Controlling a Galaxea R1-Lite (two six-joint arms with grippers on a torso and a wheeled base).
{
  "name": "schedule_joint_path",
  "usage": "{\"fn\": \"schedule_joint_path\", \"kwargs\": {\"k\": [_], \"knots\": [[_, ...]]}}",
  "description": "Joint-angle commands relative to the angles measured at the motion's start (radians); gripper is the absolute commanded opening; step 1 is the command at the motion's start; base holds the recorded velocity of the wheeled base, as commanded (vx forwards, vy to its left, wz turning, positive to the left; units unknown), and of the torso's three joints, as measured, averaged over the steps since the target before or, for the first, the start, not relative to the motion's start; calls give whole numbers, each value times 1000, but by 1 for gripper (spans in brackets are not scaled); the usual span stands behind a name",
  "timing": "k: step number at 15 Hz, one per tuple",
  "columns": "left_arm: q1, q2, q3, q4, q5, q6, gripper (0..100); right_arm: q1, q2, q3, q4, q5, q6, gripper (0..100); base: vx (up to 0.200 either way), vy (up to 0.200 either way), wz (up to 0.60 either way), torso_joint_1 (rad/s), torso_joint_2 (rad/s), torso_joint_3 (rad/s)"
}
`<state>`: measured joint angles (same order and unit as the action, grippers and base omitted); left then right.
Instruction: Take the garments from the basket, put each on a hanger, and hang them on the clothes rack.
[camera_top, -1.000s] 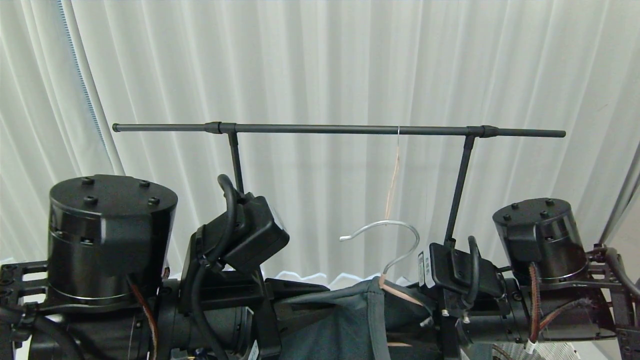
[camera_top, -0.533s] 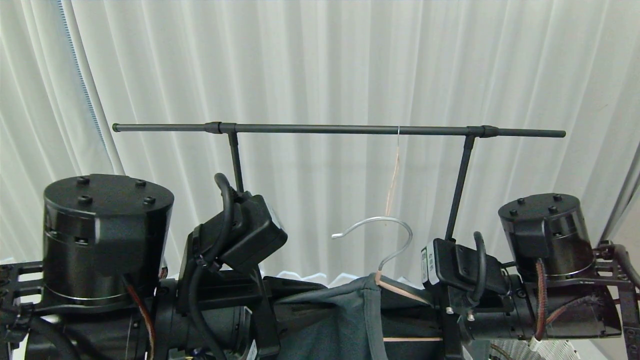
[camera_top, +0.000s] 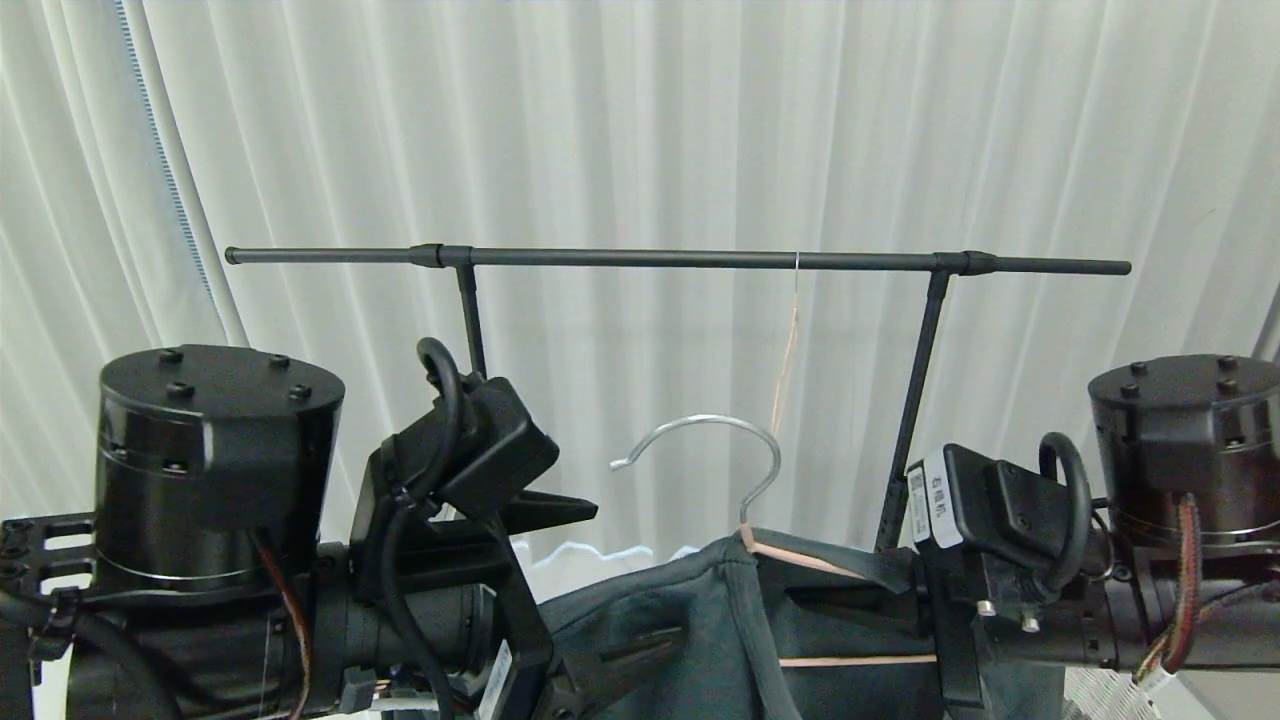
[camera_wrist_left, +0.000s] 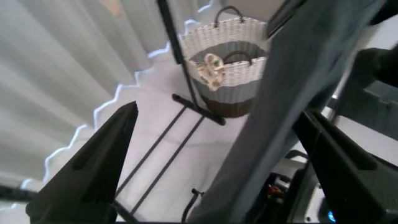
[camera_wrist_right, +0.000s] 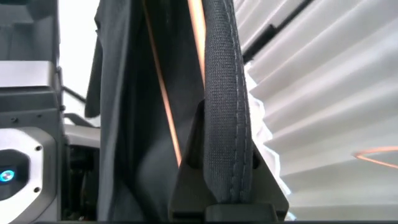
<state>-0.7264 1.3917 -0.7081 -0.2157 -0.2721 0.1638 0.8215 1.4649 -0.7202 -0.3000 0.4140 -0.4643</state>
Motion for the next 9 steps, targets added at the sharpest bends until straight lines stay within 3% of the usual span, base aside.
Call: {"fn": "schedule_joint_path", "kwargs": {"k": [1, 3, 6, 9], "knots": [[36, -19, 32, -7, -1, 0, 100, -51, -31, 2, -1, 0, -8, 0, 0, 0, 0, 0, 0, 0], [73, -39, 101, -79, 4, 2, 100, -117, -38, 2, -1, 5, -42, 0, 0, 0, 0, 0, 0, 0], [137, -37, 220, -246, 36, 3, 100, -147, -44, 2, -1, 8, -43, 0, 0, 0, 0, 0, 0, 0], [189, -53, 280, -271, 36, 3, 100, -150, -44, 2, -1, 8, -43, 0, 0, 0, 0, 0, 0, 0]]}}
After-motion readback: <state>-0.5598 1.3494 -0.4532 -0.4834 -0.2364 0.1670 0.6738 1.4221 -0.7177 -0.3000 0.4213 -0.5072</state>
